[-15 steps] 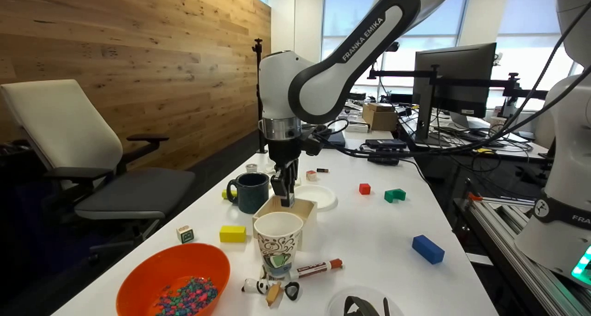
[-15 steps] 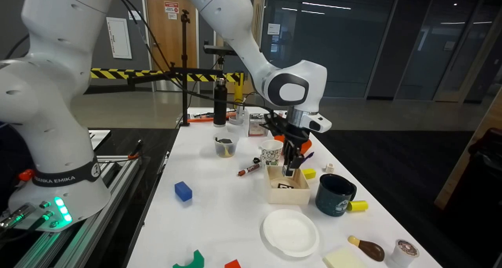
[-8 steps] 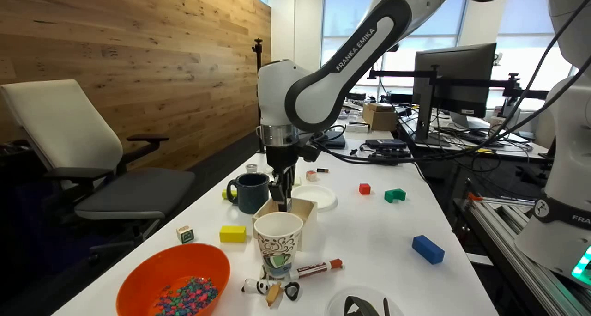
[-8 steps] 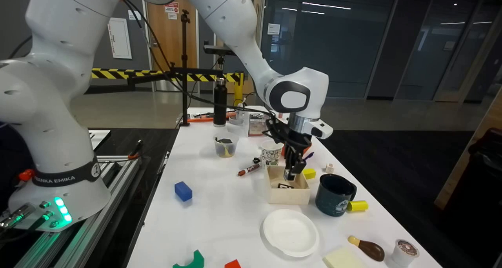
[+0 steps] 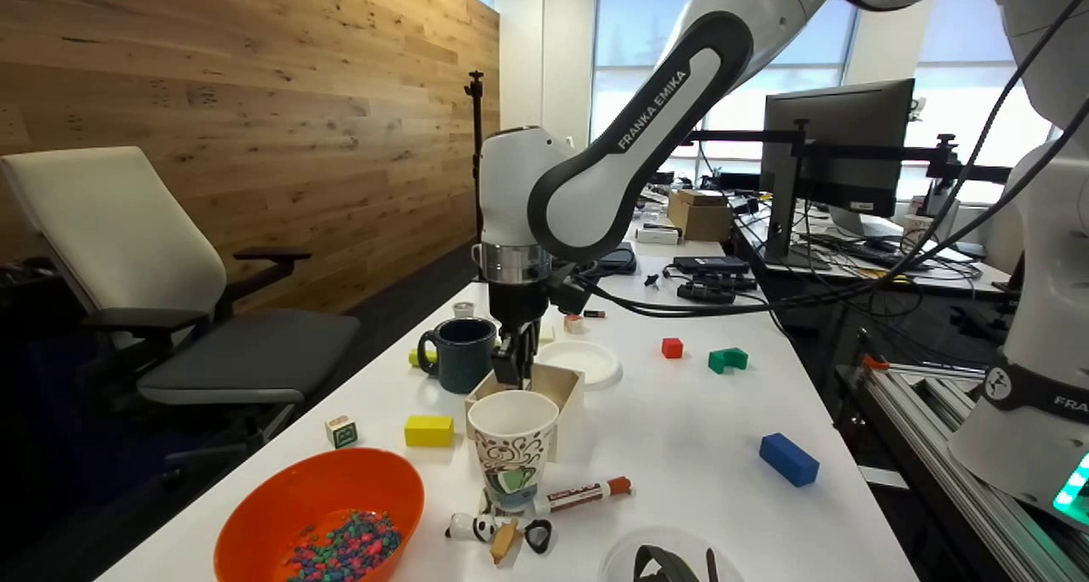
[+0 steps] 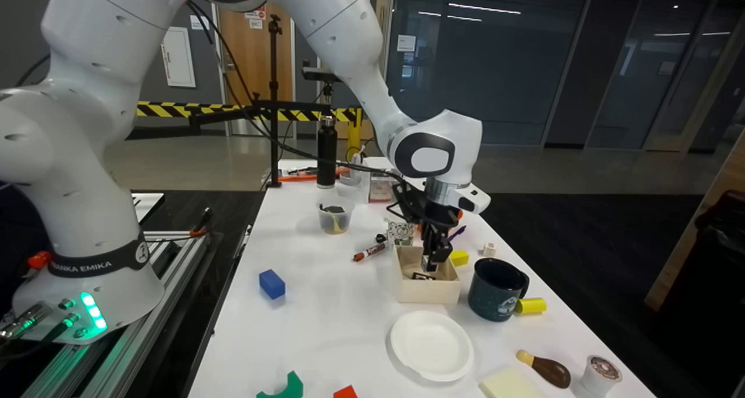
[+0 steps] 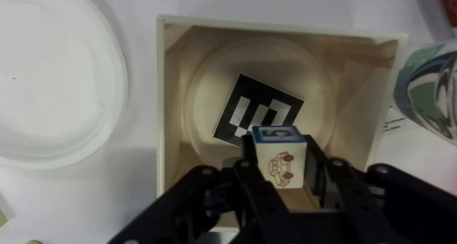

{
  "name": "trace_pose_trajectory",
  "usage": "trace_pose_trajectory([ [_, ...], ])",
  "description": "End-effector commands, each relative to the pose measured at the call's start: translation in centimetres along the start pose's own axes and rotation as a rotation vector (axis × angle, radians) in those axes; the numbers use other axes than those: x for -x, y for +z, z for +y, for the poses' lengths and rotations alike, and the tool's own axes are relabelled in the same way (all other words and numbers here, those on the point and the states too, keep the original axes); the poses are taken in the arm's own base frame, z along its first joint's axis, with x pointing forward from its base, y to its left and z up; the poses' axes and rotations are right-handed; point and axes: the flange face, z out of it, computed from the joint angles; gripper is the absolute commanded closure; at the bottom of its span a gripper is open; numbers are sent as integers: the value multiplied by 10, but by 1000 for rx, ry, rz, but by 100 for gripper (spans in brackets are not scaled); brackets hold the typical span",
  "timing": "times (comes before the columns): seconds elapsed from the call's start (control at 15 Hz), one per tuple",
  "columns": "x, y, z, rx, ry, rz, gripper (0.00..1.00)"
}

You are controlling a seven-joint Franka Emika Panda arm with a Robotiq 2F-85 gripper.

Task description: Put the white block in the brown box

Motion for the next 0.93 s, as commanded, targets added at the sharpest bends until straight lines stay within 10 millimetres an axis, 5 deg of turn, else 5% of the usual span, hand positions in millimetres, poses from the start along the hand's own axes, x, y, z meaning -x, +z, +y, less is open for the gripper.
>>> trace_pose_trajectory([
  [0.0, 7, 7, 4, -28, -4, 5, 91],
  [0.73, 20, 22, 8, -10, -13, -8, 91],
  [0.8, 21, 22, 8, -10, -13, -13, 73],
  [0.87, 21, 23, 9, -10, -12, -13, 41],
])
